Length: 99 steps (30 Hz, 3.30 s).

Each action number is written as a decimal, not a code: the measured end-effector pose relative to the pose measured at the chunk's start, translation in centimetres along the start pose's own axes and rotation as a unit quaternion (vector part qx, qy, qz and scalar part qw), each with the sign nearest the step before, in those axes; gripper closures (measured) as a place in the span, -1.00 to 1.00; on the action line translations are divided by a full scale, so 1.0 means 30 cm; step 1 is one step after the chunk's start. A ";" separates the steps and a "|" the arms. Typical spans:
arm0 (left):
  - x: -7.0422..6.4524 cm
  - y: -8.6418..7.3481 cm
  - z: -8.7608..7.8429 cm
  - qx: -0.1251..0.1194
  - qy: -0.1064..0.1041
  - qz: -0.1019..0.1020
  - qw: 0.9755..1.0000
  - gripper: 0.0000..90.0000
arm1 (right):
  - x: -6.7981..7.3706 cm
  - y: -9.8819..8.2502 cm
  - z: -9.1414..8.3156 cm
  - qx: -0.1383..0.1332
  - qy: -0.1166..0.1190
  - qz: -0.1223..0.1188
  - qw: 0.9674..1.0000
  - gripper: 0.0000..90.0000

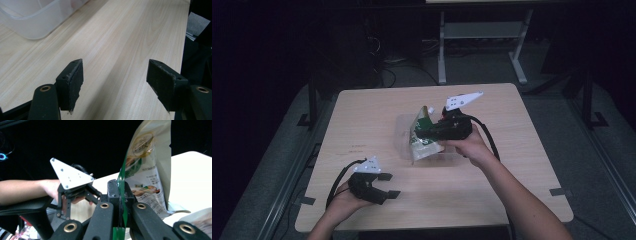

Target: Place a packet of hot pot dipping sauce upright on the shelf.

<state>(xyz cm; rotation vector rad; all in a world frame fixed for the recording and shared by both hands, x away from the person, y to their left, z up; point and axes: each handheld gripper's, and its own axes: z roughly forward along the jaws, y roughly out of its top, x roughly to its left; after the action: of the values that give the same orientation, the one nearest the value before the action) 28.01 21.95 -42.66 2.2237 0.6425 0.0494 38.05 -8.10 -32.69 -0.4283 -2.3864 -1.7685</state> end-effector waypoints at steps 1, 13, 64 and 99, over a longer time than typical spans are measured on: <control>0.000 -0.001 0.000 0.000 0.000 -0.001 1.000 -0.35 | -0.003 0.006 0.002 -0.001 -0.002 0.001 1.000 1.00; 0.004 -0.002 -0.006 -0.001 0.002 0.000 1.000 -0.35 | -0.036 0.051 0.030 -0.008 -0.011 0.003 1.000 1.00; 0.010 -0.012 -0.003 0.011 -0.009 0.003 1.000 -0.34 | -0.167 0.060 0.205 0.057 -0.076 0.033 0.995 0.98; 0.029 -0.002 -0.003 0.002 -0.009 -0.007 1.000 -0.35 | -0.093 0.084 0.152 0.087 -0.111 -0.017 0.990 0.04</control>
<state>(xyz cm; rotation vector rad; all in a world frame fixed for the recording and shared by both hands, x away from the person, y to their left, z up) 28.73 22.45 -42.79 2.2205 0.6501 0.0210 41.74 -3.48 -32.52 -0.5919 -2.6890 -1.5809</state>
